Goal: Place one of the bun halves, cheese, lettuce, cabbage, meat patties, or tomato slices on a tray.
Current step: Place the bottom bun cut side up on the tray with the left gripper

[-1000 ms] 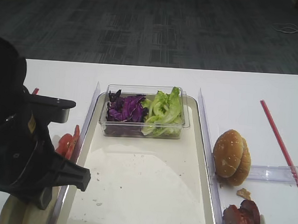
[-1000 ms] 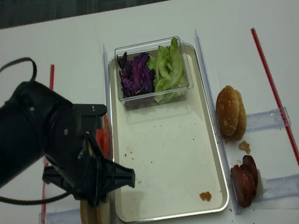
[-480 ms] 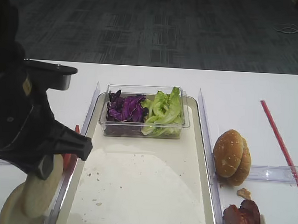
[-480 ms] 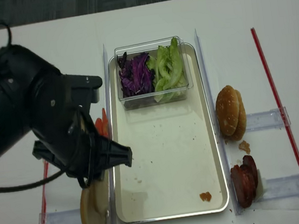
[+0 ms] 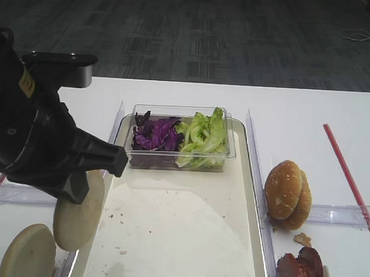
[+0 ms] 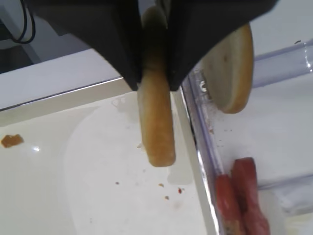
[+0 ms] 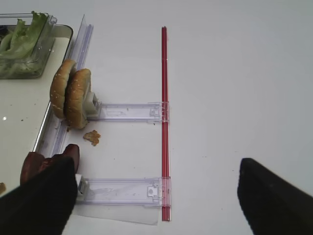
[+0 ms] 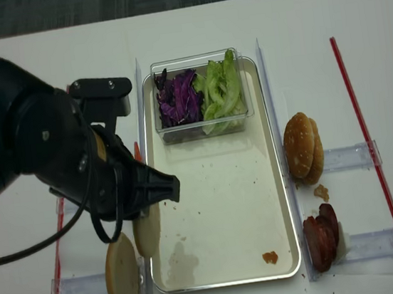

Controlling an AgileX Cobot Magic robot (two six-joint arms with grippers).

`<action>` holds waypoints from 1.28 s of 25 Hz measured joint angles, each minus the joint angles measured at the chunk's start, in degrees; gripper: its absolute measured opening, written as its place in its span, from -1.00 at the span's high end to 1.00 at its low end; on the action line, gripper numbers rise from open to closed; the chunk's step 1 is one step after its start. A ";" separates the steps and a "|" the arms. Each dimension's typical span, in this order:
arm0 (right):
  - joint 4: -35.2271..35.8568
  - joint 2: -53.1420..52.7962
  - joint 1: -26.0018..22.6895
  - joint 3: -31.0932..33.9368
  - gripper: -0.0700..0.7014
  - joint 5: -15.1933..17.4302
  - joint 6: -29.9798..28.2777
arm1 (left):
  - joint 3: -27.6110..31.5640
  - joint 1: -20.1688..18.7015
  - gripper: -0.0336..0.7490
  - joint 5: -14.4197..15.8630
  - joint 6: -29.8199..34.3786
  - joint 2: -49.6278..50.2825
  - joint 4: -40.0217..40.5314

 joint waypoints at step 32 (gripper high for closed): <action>0.00 0.00 0.00 0.00 -0.98 0.00 -0.18 | 13.85 15.44 0.67 -12.05 62.32 9.86 -73.44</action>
